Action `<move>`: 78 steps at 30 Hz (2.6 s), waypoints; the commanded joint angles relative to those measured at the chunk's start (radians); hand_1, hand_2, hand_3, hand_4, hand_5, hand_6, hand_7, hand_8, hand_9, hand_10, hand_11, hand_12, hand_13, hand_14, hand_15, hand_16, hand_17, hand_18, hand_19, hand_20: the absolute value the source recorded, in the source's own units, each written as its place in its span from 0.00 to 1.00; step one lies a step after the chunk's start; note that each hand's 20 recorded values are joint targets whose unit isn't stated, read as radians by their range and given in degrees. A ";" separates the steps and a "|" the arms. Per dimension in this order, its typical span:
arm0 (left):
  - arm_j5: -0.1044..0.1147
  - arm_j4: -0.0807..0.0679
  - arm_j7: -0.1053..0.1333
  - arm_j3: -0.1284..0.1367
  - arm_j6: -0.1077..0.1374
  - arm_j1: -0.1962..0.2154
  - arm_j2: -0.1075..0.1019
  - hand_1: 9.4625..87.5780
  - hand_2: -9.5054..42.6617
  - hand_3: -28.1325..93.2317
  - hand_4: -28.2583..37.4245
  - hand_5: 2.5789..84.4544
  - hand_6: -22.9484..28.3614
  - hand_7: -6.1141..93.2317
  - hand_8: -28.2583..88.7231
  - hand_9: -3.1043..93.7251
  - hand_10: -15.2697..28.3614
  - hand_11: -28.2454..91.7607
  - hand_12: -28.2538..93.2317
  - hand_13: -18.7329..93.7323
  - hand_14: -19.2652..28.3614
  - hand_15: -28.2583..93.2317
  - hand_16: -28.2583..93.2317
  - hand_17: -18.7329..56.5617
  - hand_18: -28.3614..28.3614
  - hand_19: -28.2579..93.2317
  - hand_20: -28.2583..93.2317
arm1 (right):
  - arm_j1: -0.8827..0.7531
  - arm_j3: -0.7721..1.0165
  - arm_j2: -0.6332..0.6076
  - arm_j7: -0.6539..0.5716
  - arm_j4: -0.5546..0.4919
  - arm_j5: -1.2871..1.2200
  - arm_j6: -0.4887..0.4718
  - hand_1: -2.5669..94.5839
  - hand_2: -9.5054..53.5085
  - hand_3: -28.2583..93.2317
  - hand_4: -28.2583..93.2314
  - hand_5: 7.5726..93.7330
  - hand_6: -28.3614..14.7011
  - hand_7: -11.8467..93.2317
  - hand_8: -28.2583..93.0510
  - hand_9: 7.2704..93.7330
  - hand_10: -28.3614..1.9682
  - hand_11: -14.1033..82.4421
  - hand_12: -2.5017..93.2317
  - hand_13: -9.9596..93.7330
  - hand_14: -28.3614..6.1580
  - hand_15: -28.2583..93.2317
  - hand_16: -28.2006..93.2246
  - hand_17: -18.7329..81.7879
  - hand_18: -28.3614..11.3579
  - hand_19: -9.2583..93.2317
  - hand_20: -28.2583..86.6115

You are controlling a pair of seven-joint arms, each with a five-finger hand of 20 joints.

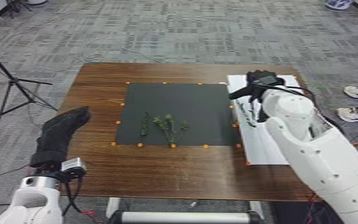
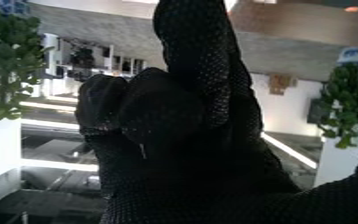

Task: Arrange flowers

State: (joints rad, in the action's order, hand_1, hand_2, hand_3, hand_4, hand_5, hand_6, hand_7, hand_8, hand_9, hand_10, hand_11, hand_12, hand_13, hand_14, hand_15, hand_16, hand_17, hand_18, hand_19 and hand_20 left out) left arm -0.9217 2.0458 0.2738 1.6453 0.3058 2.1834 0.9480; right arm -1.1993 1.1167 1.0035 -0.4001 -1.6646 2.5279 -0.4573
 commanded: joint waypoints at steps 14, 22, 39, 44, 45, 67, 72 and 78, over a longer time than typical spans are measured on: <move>0.002 0.003 0.005 -0.007 -0.008 0.001 0.019 0.19 0.16 0.82 0.13 0.57 0.50 0.23 0.18 0.53 0.64 0.41 0.35 0.49 0.73 0.35 0.25 0.32 0.66 0.26 0.36 | -0.046 0.057 0.047 -0.024 0.098 0.007 0.018 0.17 0.00 0.68 0.15 0.81 0.53 0.29 0.19 0.99 0.52 0.47 0.30 0.93 0.64 0.76 0.58 0.68 0.06 1.00 0.67; 0.002 -0.001 0.009 -0.017 -0.015 -0.008 0.027 0.19 0.17 0.82 0.13 0.57 0.50 0.23 0.18 0.53 0.64 0.40 0.35 0.49 0.73 0.35 0.25 0.32 0.66 0.26 0.36 | -0.043 0.044 0.064 -0.010 0.130 0.022 0.025 0.17 0.00 0.69 0.15 0.82 0.54 0.29 0.19 0.99 0.52 0.47 0.30 0.94 0.64 0.75 0.57 0.69 0.07 1.00 0.67; 0.000 0.000 0.001 -0.011 -0.019 -0.003 0.031 0.19 0.16 0.82 0.13 0.57 0.50 0.23 0.18 0.53 0.64 0.40 0.35 0.48 0.73 0.35 0.25 0.32 0.66 0.26 0.36 | -0.075 0.019 0.090 -0.023 0.129 0.017 -0.003 0.26 0.00 0.72 0.15 0.83 0.56 0.31 0.19 1.00 0.55 0.48 0.29 0.95 0.66 0.75 0.57 0.71 0.09 1.00 0.67; -0.001 -0.002 -0.006 -0.014 -0.023 -0.011 0.029 0.19 0.16 0.82 0.13 0.57 0.50 0.23 0.18 0.53 0.64 0.40 0.35 0.48 0.73 0.35 0.25 0.32 0.66 0.26 0.36 | -0.083 0.006 0.098 -0.034 0.134 0.033 -0.015 0.31 0.00 0.73 0.14 0.83 0.57 0.32 0.19 1.00 0.56 0.49 0.29 0.95 0.68 0.74 0.57 0.72 0.11 1.00 0.67; -0.001 -0.003 -0.006 -0.015 -0.024 -0.012 0.028 0.19 0.17 0.82 0.13 0.57 0.50 0.23 0.18 0.53 0.64 0.40 0.35 0.48 0.73 0.35 0.25 0.32 0.66 0.26 0.36 | -0.084 -0.001 0.096 -0.038 0.134 0.031 -0.014 0.32 0.00 0.73 0.14 0.83 0.58 0.32 0.19 1.00 0.56 0.50 0.28 0.96 0.69 0.74 0.57 0.72 0.11 1.00 0.67; 0.002 -0.001 -0.007 -0.014 -0.032 -0.015 0.024 0.19 0.16 0.82 0.14 0.57 0.51 0.23 0.18 0.52 0.64 0.40 0.35 0.48 0.73 0.35 0.25 0.31 0.66 0.26 0.36 | -0.076 -0.003 0.069 -0.080 0.099 -0.082 0.092 0.57 0.00 0.74 0.14 0.87 0.70 0.40 0.44 1.00 0.67 0.63 0.27 0.98 0.74 0.80 0.58 0.76 0.15 1.00 0.72; 0.004 0.002 -0.003 -0.013 -0.030 -0.010 0.027 0.19 0.17 0.82 0.14 0.57 0.51 0.23 0.18 0.52 0.64 0.40 0.35 0.48 0.73 0.35 0.25 0.31 0.66 0.26 0.36 | -0.068 -0.004 0.046 -0.068 0.055 -0.105 0.131 0.56 0.00 0.75 0.15 0.86 0.70 0.41 0.45 1.00 0.68 0.64 0.27 0.98 0.74 0.81 0.59 0.76 0.15 1.00 0.74; 0.004 0.003 -0.005 -0.015 -0.029 -0.011 0.028 0.19 0.17 0.82 0.14 0.57 0.51 0.23 0.18 0.52 0.64 0.40 0.35 0.48 0.73 0.35 0.25 0.31 0.66 0.26 0.36 | -0.061 0.001 0.019 -0.063 -0.002 -0.134 0.166 0.55 0.00 0.76 0.16 0.86 0.69 0.42 0.45 1.00 0.69 0.64 0.28 0.97 0.74 0.82 0.59 0.76 0.16 1.00 0.74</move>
State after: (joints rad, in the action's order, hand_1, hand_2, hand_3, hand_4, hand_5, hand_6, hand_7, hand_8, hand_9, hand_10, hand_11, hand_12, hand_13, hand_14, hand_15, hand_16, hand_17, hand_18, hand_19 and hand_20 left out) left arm -0.9207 2.0433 0.2666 1.6320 0.2849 2.1649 0.9691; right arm -1.2715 1.1105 1.0532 -0.4729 -1.6030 2.4151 -0.3363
